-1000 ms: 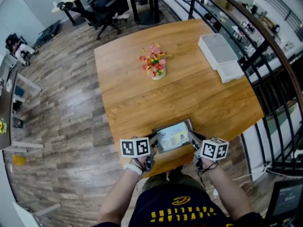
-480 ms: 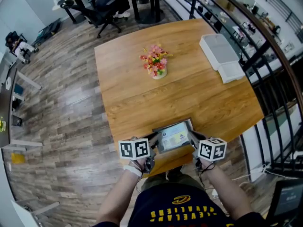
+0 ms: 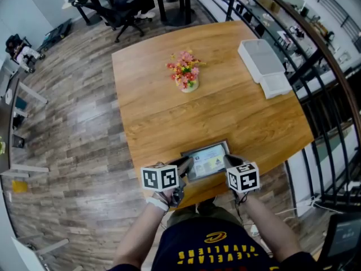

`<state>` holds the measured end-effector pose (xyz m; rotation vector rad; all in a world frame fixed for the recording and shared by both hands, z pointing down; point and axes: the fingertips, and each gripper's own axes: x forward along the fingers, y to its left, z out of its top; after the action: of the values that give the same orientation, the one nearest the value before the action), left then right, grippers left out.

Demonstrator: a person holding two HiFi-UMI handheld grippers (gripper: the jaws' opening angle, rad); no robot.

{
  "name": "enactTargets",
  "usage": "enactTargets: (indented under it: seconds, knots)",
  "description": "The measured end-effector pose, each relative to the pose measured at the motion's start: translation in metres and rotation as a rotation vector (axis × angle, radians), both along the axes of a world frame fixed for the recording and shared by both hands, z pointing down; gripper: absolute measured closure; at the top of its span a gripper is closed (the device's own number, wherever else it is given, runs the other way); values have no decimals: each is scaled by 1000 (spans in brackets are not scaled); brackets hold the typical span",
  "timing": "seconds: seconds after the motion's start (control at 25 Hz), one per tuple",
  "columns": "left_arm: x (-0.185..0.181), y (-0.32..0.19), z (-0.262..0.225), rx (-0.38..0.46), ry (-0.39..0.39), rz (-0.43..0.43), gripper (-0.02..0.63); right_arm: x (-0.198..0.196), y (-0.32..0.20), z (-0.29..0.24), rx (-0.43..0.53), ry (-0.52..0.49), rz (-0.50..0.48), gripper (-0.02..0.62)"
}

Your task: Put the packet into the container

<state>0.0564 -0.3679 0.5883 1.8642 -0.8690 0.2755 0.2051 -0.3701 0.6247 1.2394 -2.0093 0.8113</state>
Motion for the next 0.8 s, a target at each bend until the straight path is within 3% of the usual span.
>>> enactTargets:
  seconds: [0.44, 0.64, 0.8]
  knots:
    - [-5, 3, 0, 2, 4, -5, 532, 4, -5, -13, 73, 27, 27, 581]
    - [-3, 6, -4, 17, 0, -1, 532, 2, -5, -31, 112, -27, 35, 581]
    - [2, 10, -18, 74, -18, 16, 532, -9, -4, -58, 160, -129, 21, 581]
